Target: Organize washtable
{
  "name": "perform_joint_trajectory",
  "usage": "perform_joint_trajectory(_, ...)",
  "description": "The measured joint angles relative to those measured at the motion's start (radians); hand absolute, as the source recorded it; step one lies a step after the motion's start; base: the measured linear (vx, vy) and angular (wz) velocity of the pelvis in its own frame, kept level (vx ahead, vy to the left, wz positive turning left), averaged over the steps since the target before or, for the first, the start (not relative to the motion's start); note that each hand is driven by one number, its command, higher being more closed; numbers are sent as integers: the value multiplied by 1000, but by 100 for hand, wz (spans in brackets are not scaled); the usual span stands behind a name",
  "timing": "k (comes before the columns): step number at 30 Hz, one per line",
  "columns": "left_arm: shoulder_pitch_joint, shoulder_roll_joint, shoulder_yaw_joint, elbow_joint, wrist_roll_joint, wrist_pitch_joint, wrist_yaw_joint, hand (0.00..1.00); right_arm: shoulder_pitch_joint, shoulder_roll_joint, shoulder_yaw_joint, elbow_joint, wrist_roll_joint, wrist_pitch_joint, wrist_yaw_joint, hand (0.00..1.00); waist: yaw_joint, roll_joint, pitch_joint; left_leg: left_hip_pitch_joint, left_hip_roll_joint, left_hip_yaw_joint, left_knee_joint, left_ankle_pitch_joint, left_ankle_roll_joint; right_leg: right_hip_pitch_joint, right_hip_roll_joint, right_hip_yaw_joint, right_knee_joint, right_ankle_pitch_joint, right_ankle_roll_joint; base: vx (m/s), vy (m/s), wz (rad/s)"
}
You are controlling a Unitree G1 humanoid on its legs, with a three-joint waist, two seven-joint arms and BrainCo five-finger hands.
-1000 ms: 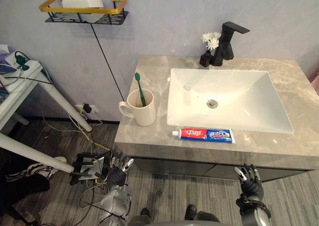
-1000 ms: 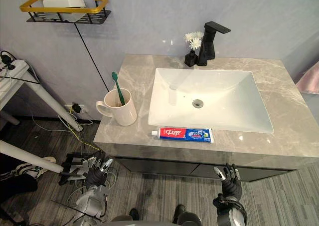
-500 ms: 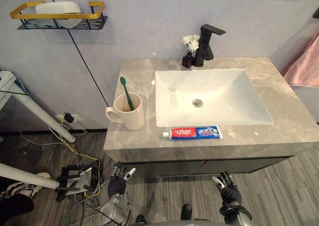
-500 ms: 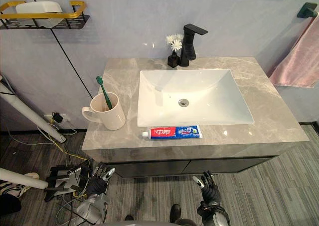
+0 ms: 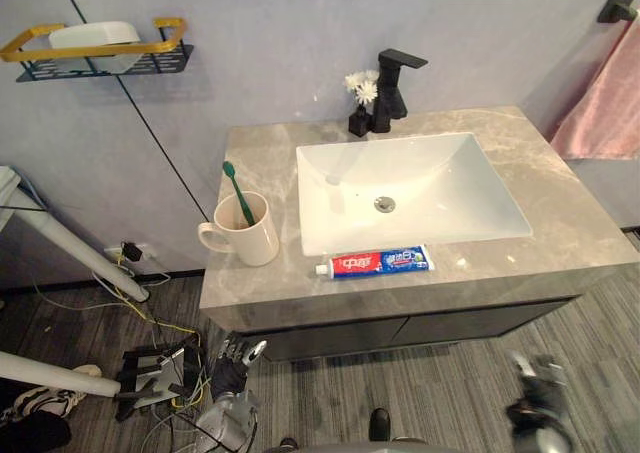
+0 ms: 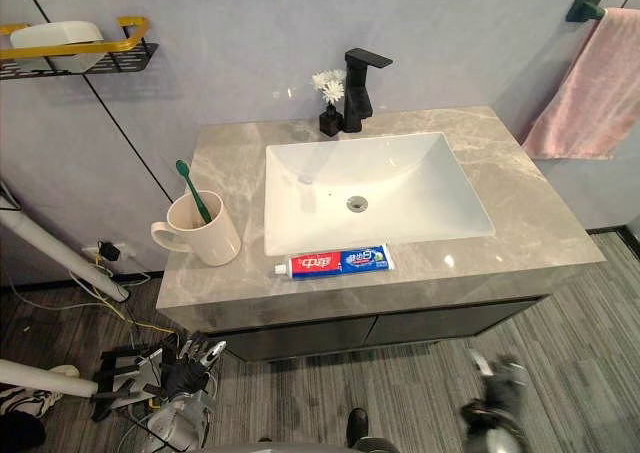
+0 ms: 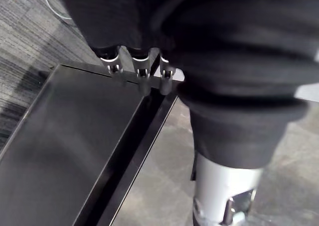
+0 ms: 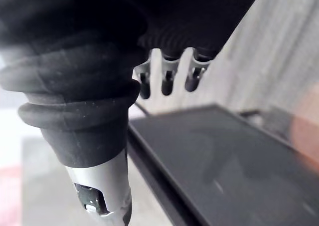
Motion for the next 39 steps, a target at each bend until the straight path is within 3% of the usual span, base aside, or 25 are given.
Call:
perform_joint_trajectory(4, 2, 0, 1, -1, 0, 0, -12, 0, -51, -154, -175, -44, -70, -33, -62, 0, -8, -2, 0, -9, -5, 1, 10, -1, 6, -5, -2, 4, 0, 5, 6, -8, -1, -2)
perform_joint_trajectory(8, 2, 3, 4, -1, 0, -4, -26, 0, -144, -276, -168, -77, -106, -54, -79, 0, -19, -18, 3, -18, -5, -12, 25, -8, 5, -5, -9, -1, 0, 7, 8, -25, 7, 5)
perform_joint_trajectory(15, 1, 1, -63, -13, 2, -21, -87, 0, -317, -510, 102, -189, -135, -60, -46, 0, -15, -18, 3, -32, -15, -51, 28, -5, 9, -5, -17, -23, 0, 9, 10, -11, 3, 10)
perform_joint_trajectory(22, 12, -2, -132, -16, 0, -19, -150, 0, -446, -737, 417, -222, -145, -73, 104, 0, 9, -40, -4, -43, -21, -85, 26, -1, 10, -1, -18, -51, 1, 12, 6, 30, 1, 13)
perform_joint_trajectory(28, 51, 0, -141, -17, -1, -18, -175, 0, -471, -804, 578, -222, -164, -59, 209, 0, 13, -78, -2, -44, -30, -119, 27, -2, 15, 17, -32, -77, 1, 6, 15, 25, 25, 17)
perform_joint_trajectory(39, 51, 10, -167, -19, -1, -17, -198, 0, -470, -868, 752, -221, -164, -31, 303, 0, 40, -84, 1, -63, -48, -184, 29, 4, 30, 33, -52, -139, 1, -4, 28, -3, 17, 18)
